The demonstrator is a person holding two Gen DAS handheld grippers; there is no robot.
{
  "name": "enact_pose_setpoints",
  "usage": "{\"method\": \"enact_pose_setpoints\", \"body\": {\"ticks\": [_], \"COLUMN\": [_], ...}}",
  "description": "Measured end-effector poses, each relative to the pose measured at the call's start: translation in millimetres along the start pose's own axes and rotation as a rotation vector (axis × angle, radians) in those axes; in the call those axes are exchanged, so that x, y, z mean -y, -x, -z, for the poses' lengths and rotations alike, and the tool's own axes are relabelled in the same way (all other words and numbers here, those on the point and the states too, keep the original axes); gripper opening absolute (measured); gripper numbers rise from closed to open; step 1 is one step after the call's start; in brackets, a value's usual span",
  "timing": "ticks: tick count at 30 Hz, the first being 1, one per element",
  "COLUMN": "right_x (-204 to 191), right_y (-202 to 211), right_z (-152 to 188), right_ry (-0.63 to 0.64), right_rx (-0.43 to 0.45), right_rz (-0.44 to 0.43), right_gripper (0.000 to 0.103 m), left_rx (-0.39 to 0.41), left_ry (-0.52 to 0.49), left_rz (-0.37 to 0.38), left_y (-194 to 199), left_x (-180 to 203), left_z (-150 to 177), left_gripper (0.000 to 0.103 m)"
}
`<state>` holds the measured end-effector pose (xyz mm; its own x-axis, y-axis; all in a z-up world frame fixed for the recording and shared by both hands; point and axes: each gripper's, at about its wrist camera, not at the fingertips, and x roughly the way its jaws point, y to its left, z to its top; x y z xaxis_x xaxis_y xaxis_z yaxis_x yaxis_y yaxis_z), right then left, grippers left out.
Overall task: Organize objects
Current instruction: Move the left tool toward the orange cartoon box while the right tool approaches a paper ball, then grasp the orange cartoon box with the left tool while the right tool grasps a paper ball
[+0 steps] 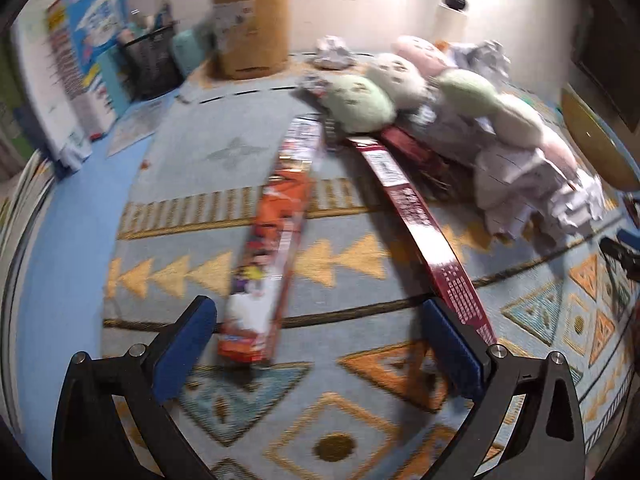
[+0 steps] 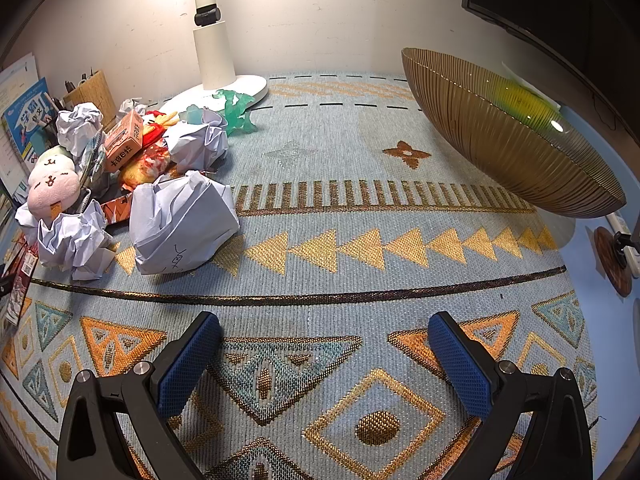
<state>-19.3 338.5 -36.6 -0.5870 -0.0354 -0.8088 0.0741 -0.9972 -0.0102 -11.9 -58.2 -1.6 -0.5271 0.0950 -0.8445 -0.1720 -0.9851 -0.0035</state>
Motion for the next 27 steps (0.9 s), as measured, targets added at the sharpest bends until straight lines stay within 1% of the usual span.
{"method": "enact_pose_setpoints", "body": {"ticks": [1, 2, 3, 4, 5, 7, 11, 13, 20, 23, 27], "right_x": [0, 0, 0, 0, 0, -4, -28, -37, -57, -62, -65], "right_y": [0, 0, 0, 0, 0, -1, -5, -8, -24, -30, -33], "right_z": [0, 0, 0, 0, 0, -1, -5, -10, -30, -39, -44], "right_ry": [0.000, 0.000, 0.000, 0.000, -0.002, -0.004, 0.095, 0.115, 0.098, 0.113, 0.119], "right_rx": [0.000, 0.000, 0.000, 0.000, 0.000, 0.000, 0.000, 0.000, 0.001, 0.000, 0.000], "right_rz": [0.000, 0.000, 0.000, 0.000, 0.002, 0.005, -0.065, -0.085, -0.071, -0.089, -0.081], "right_gripper": [0.103, 0.103, 0.103, 0.103, 0.103, 0.103, 0.103, 0.103, 0.103, 0.103, 0.103], "left_rx": [0.022, 0.025, 0.018, 0.031, 0.037, 0.059, 0.060, 0.060, 0.063, 0.063, 0.063], "left_ry": [-0.016, -0.005, 0.032, 0.061, 0.061, 0.061, 0.066, 0.072, 0.082, 0.096, 0.092], "left_rz": [-0.019, -0.026, -0.013, -0.019, -0.033, -0.036, -0.045, -0.053, -0.057, -0.072, -0.068], "left_y": [0, -3, -6, -7, -10, -11, -13, -13, -14, -15, -14], "left_x": [6, 7, 4, 1, 3, 3, 1, 2, 6, 8, 8], "left_z": [-1, -3, -5, -7, -8, -7, -13, -15, -17, -19, -19], "left_gripper": [0.103, 0.103, 0.103, 0.103, 0.103, 0.103, 0.103, 0.103, 0.103, 0.103, 0.103]}}
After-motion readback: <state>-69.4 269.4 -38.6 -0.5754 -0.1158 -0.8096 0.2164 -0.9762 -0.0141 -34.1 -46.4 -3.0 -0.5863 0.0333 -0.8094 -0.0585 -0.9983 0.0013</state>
